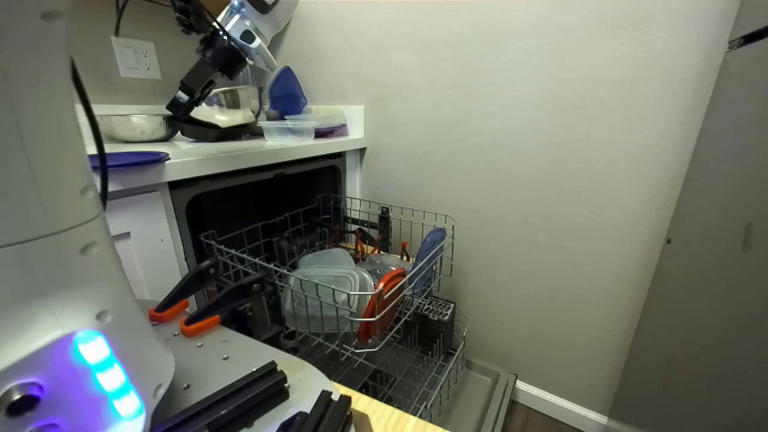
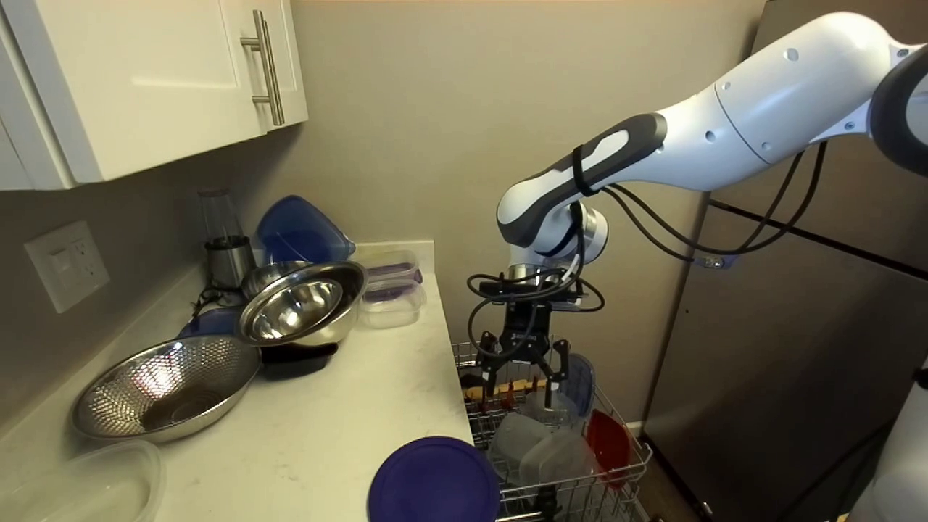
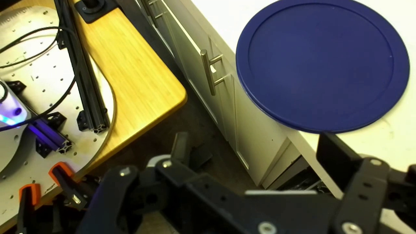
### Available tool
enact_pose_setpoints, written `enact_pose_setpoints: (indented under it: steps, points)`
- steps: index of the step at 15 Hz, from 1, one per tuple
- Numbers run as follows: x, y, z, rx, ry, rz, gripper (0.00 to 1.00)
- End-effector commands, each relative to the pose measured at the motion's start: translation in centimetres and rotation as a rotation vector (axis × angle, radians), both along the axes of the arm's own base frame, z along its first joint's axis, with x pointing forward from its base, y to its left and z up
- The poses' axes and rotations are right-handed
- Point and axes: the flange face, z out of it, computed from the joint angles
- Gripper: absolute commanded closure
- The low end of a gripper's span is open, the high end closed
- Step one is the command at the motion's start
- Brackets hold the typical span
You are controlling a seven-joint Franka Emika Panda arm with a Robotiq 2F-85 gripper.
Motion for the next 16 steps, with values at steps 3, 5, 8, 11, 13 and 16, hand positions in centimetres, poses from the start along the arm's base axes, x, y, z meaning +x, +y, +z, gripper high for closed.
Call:
enact_pose_setpoints:
  steps: [3, 5, 8, 11, 13, 16]
  points:
    - [0.2, -0.3, -2.7, 0.042, 0.07, -0.055, 0.0]
    - [0.1, -0.5, -4.0, 0.033, 0.102, -0.095, 0.0]
    - [0.8, -1.5, -5.4, 0.028, 0.155, -0.222, 0.0]
    - [2.0, -2.7, -6.6, 0.017, 0.209, -0.367, 0.0]
    - [2.7, -3.5, -7.0, 0.008, 0.248, -0.461, 0.0]
    - [3.6, -4.1, -7.8, -0.013, 0.322, -0.597, 0.0]
